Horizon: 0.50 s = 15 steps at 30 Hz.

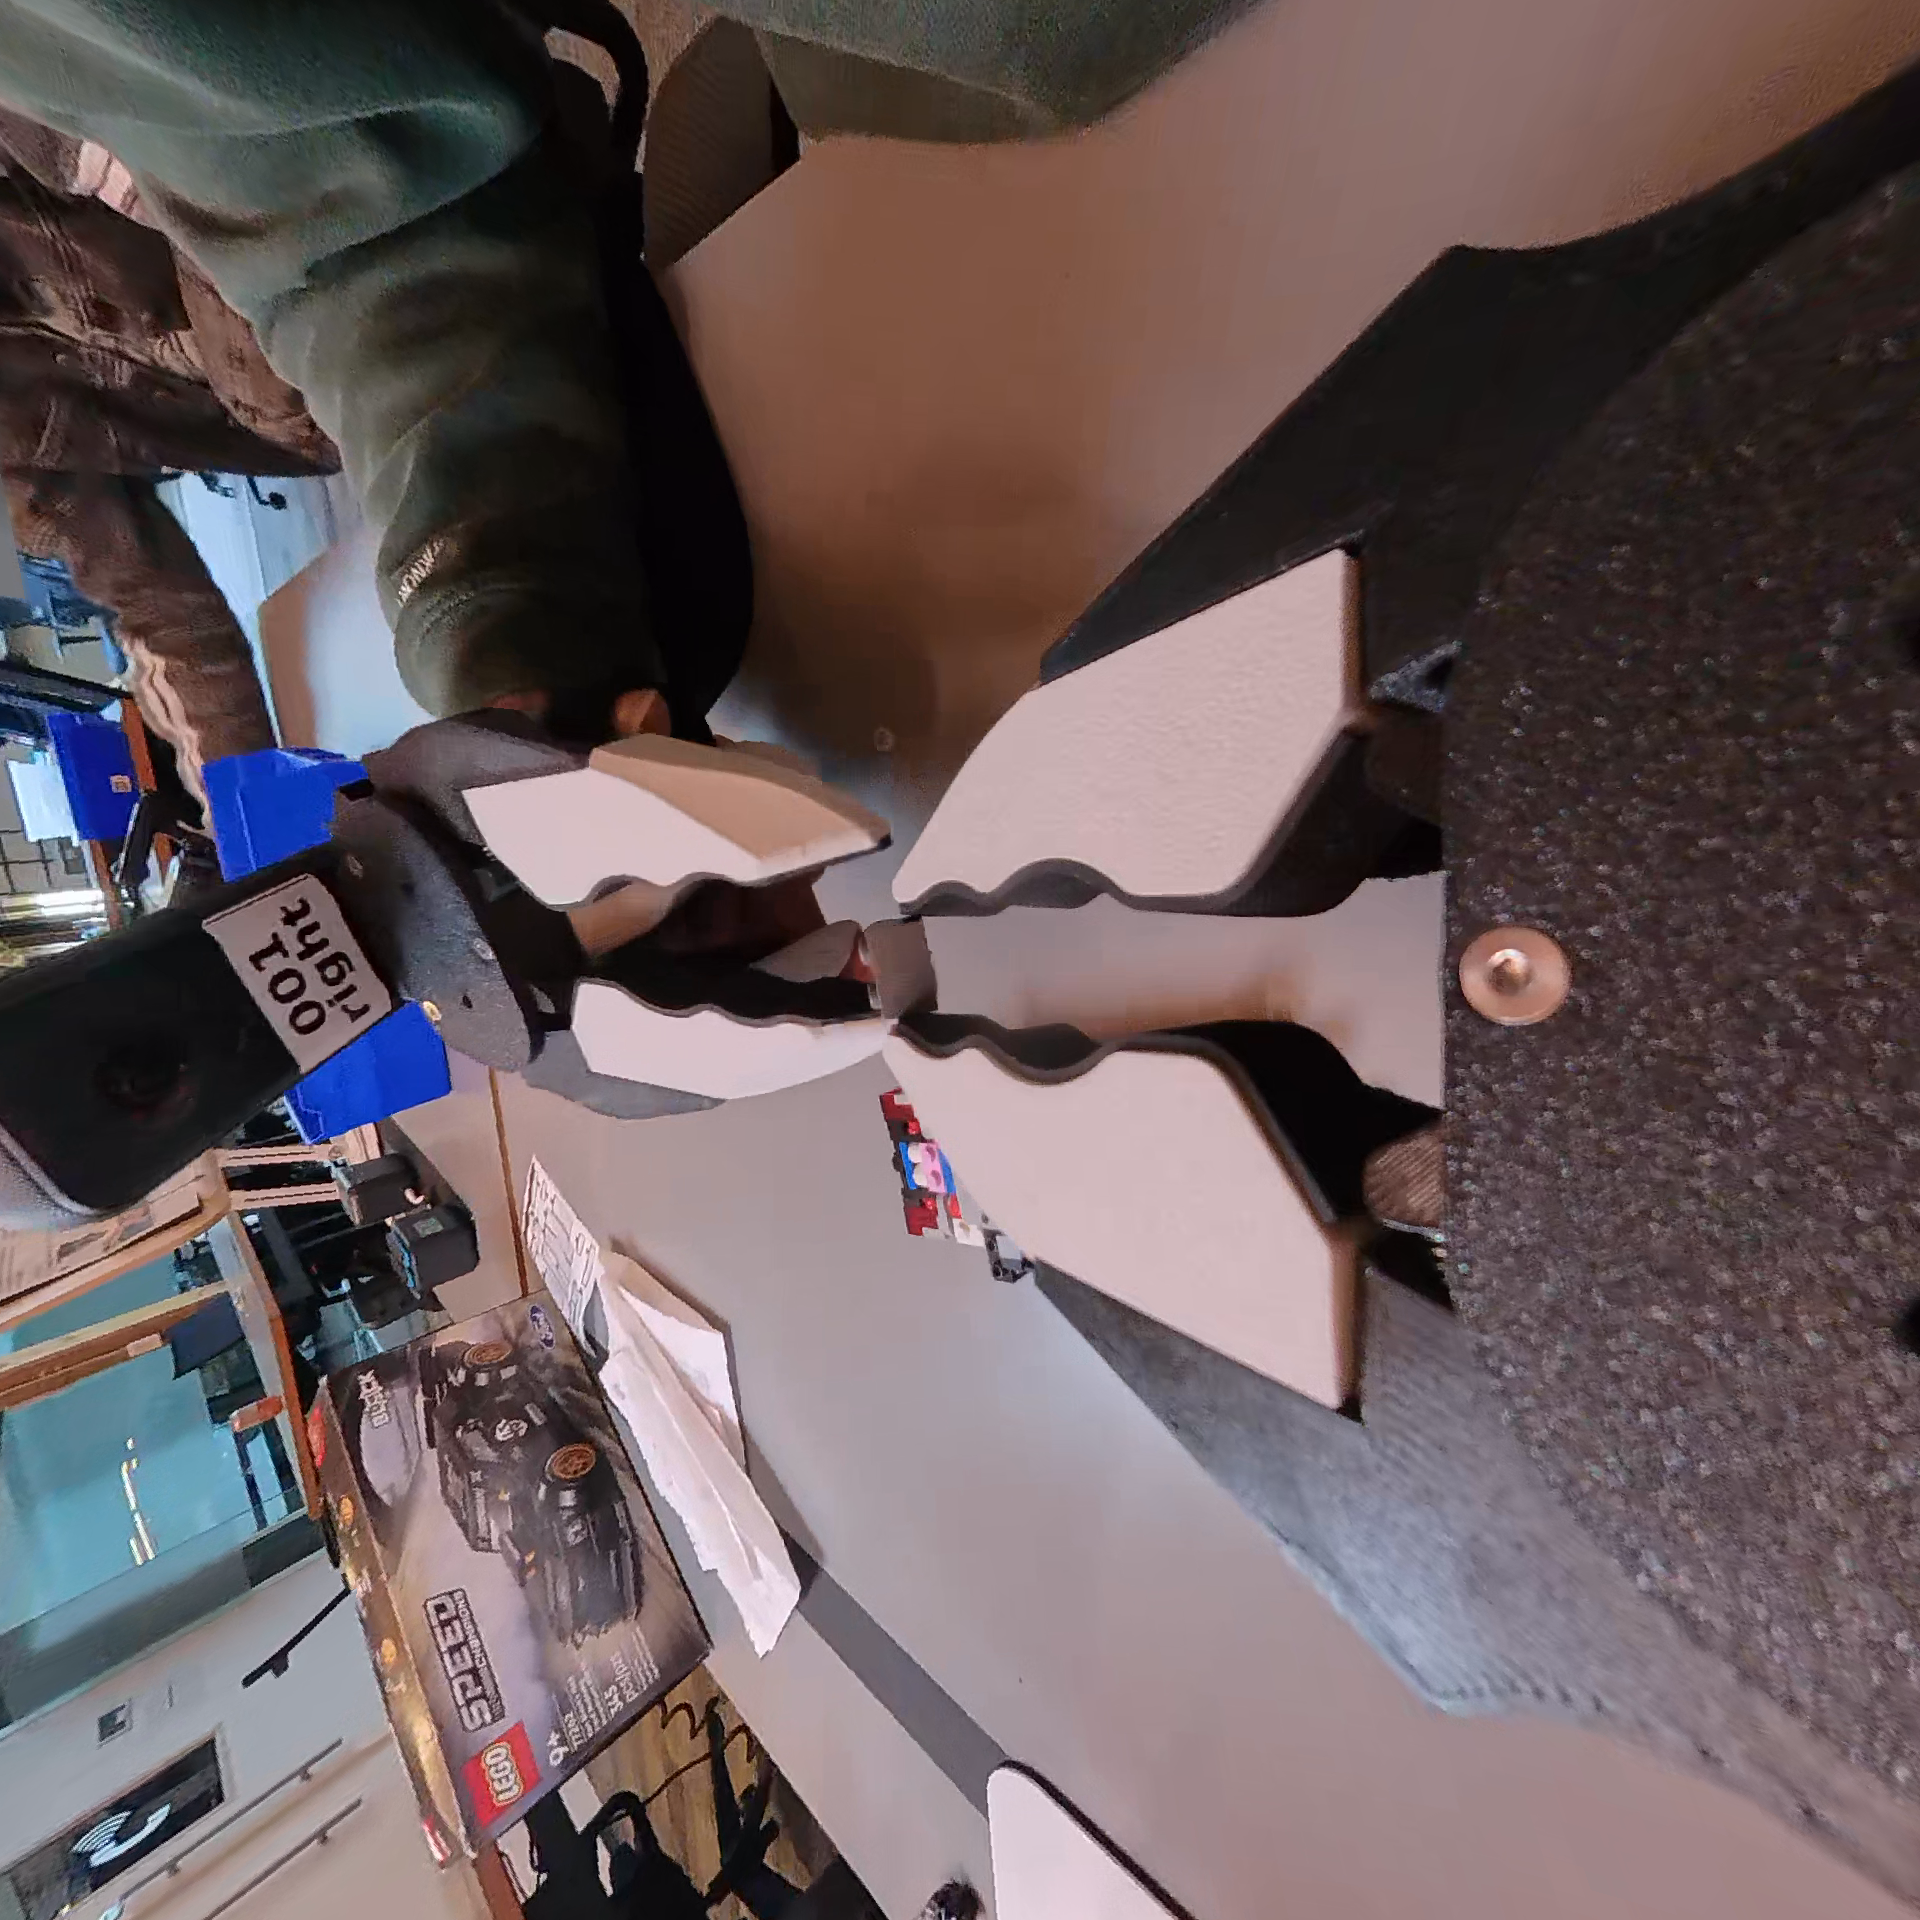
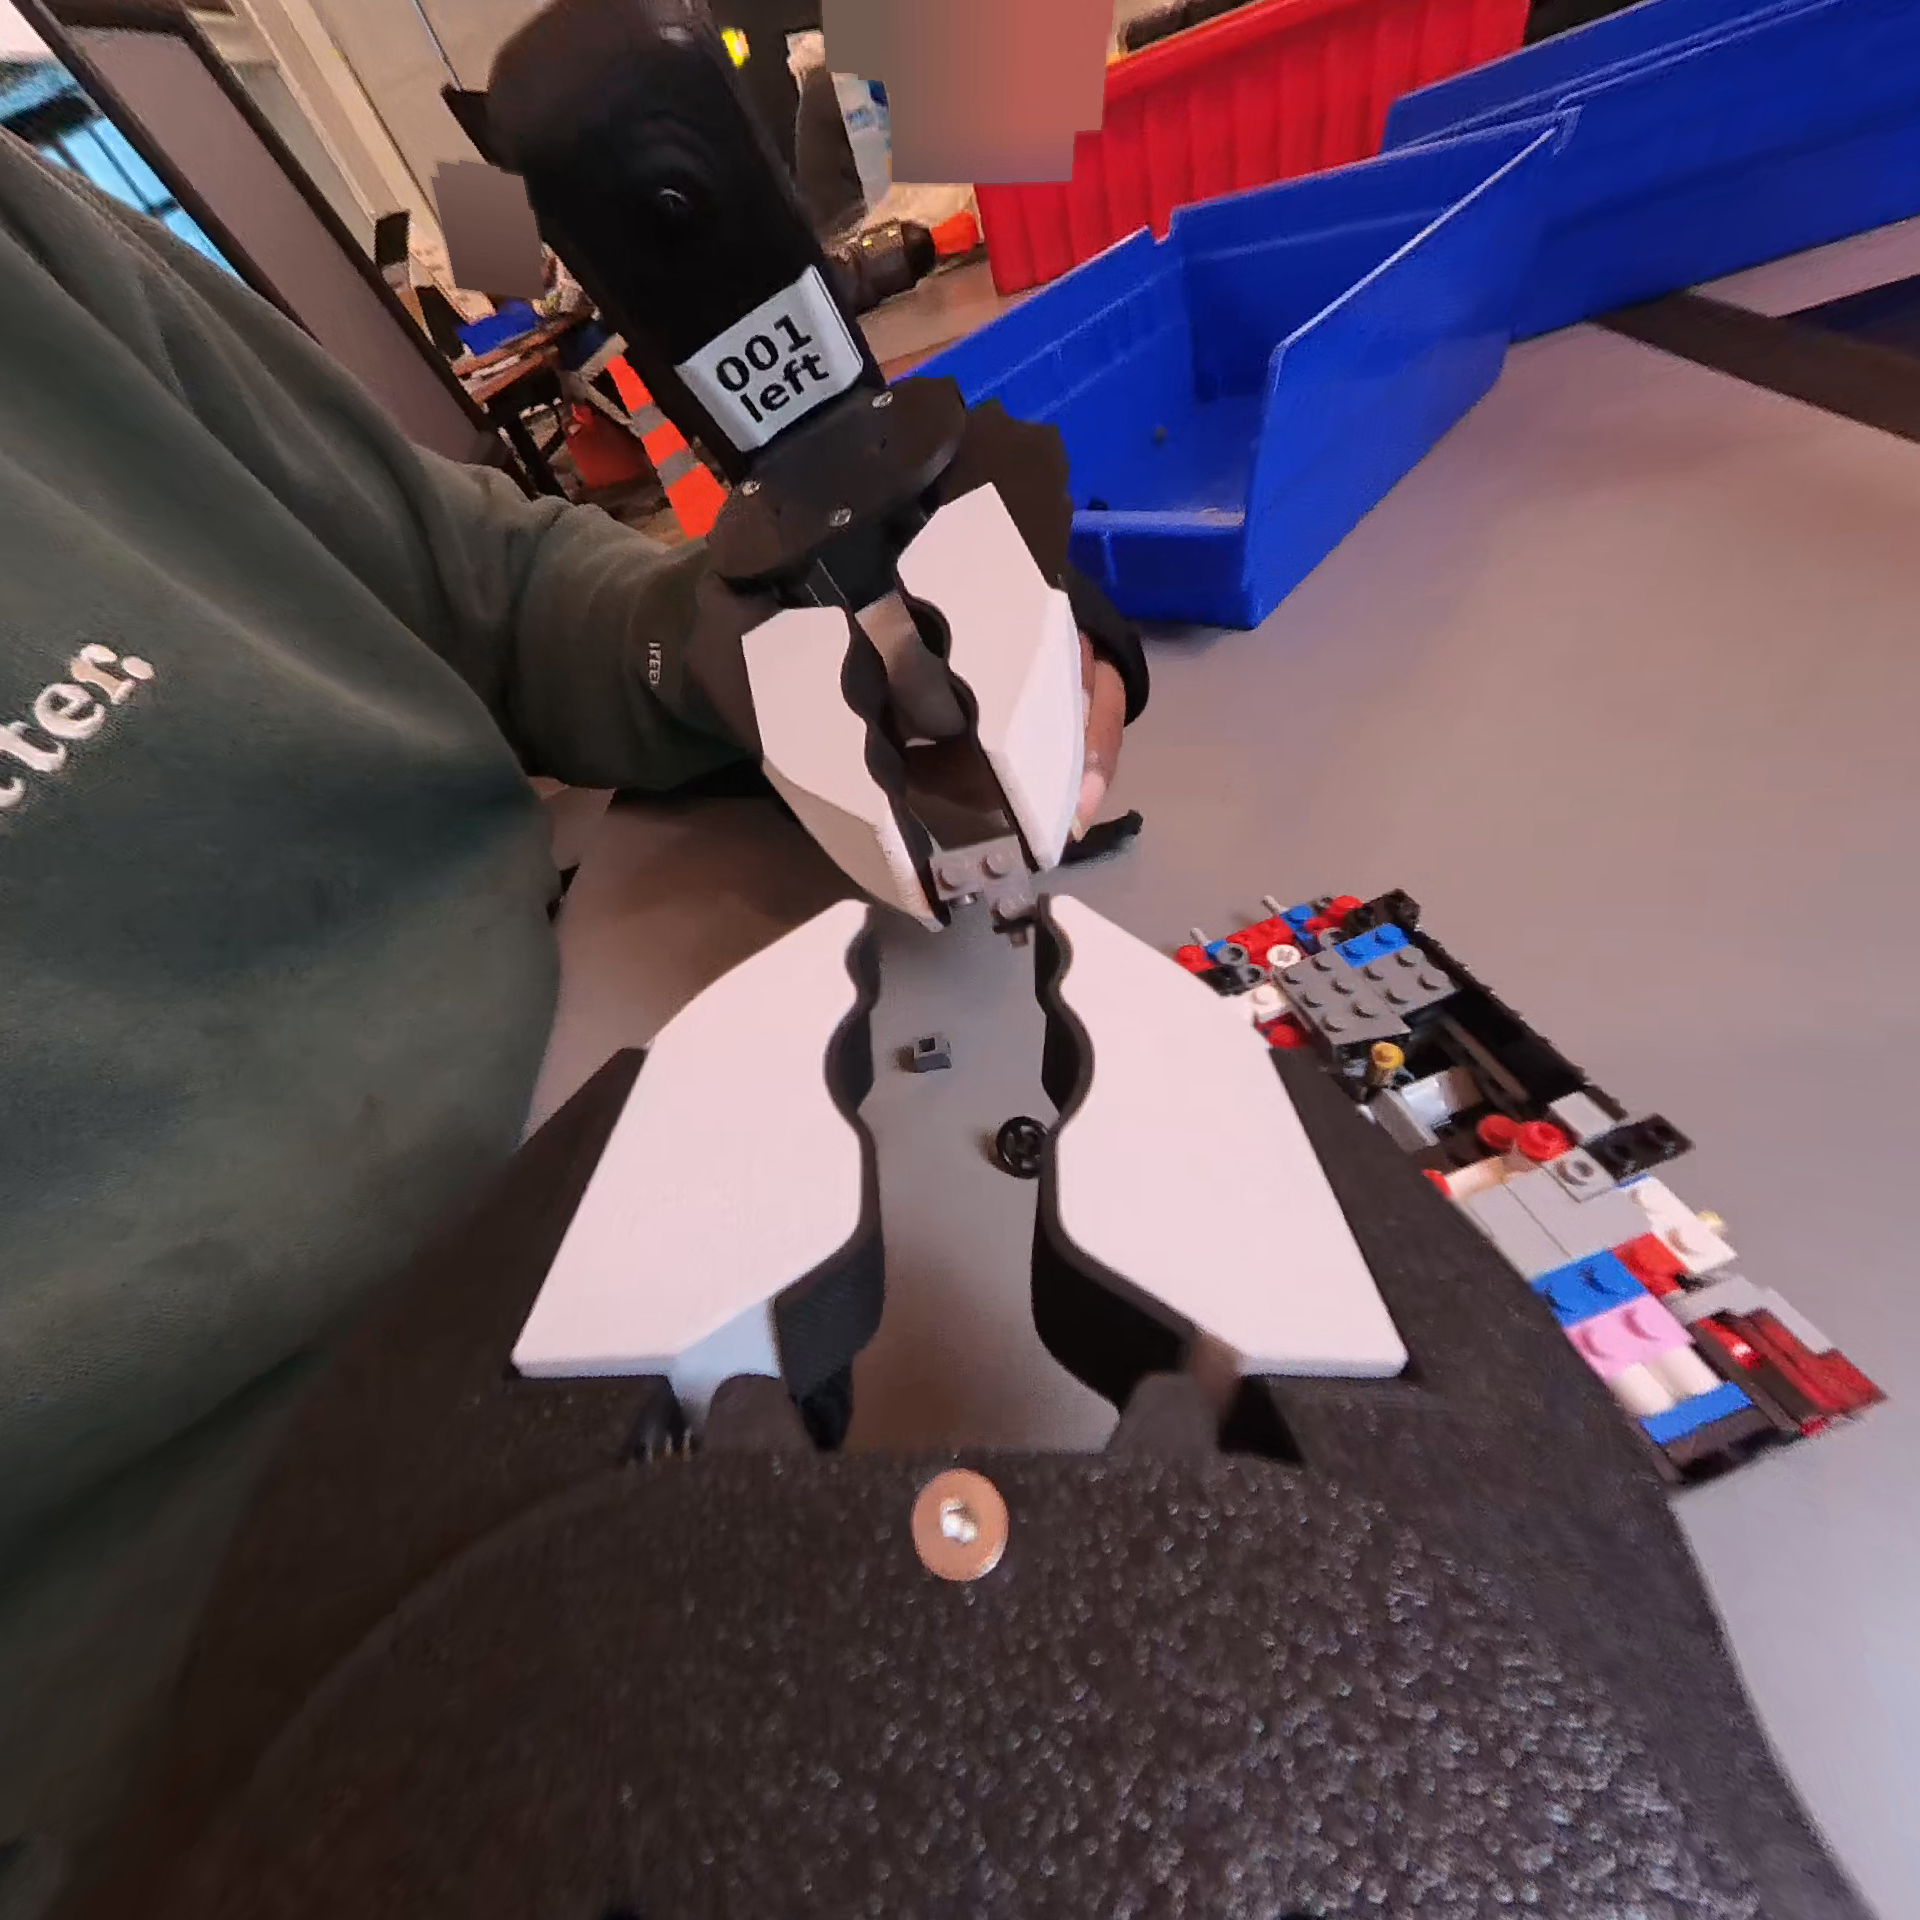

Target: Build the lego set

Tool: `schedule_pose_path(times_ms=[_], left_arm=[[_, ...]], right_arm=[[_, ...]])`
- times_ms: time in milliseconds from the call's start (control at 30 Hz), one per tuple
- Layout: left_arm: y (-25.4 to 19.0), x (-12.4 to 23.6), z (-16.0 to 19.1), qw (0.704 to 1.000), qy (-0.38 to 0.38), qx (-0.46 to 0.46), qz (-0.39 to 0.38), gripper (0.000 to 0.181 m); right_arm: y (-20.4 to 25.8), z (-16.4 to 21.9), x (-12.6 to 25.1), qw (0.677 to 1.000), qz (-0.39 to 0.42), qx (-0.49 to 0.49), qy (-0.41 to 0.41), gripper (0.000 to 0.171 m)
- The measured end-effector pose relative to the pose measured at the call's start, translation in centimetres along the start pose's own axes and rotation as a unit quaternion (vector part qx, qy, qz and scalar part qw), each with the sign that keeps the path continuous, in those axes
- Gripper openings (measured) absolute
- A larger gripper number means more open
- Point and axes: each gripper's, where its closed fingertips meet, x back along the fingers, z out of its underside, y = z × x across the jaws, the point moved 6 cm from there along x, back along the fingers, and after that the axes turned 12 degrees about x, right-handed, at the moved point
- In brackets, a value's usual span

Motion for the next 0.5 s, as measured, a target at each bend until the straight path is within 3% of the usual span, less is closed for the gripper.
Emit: schedule_pose_path(times_ms=[167, 500], left_arm=[[-0.3, -0.2, 0.1, 1.000, 0.008, -0.012, -0.001, 0.017], [0.2, -0.3, 0.5, 0.999, 0.026, -0.007, -0.017, 0.016]], right_arm=[[0.3, 0.1, -0.4, 1.000, 0.009, 0.023, 0.014, 0.033], [0.3, -1.2, 0.4, 0.999, 0.005, 0.015, -0.042, 0.031]])
